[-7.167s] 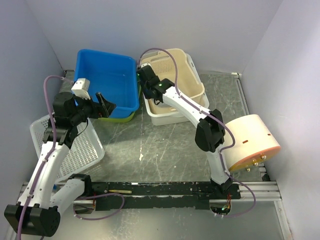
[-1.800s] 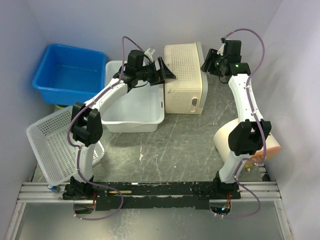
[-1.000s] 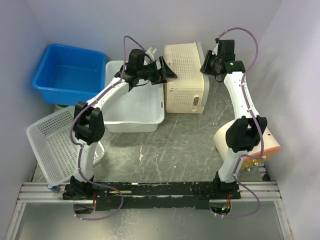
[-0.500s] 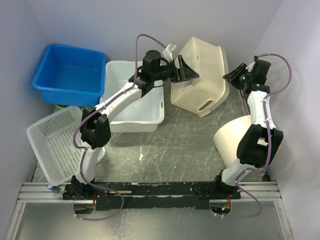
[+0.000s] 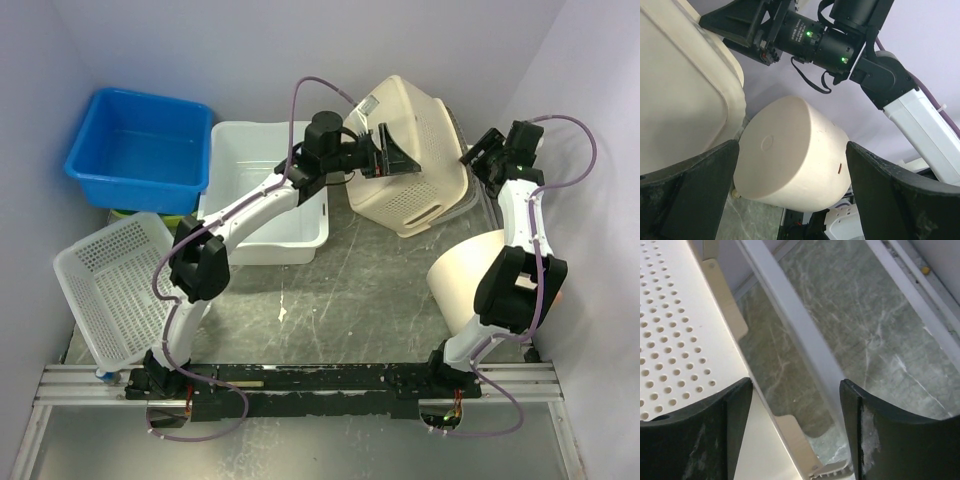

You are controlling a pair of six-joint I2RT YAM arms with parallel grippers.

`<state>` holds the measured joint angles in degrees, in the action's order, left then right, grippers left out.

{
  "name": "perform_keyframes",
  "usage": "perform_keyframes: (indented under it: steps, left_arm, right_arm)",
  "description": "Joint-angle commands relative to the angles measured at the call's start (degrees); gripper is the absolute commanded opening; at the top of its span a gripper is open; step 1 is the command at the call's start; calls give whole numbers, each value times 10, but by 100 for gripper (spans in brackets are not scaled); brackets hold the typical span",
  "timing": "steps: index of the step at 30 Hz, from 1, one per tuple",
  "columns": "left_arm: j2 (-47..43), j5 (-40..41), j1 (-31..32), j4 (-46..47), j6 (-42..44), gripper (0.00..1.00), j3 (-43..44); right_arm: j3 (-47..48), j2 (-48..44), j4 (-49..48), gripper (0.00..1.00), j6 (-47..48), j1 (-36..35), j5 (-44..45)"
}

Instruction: Turn the large container upside down

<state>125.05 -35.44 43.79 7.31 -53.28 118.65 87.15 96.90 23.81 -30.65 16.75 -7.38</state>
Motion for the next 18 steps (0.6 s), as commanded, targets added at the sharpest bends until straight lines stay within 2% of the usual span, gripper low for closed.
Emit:
perform_keyframes:
  steps: [1,6,18]
  left_arm:
    - [-45,1,1,-39,57,99,16]
    - [-40,7,-12,-65,68,99,20]
    - [-56,17,-26,-100,105,99,4]
  right_arm:
    - [1,-26,34,73,6,-3,66]
    - [4,-39,41,81,8,-4,87]
    - [30,-118,47,83,13,-3,121]
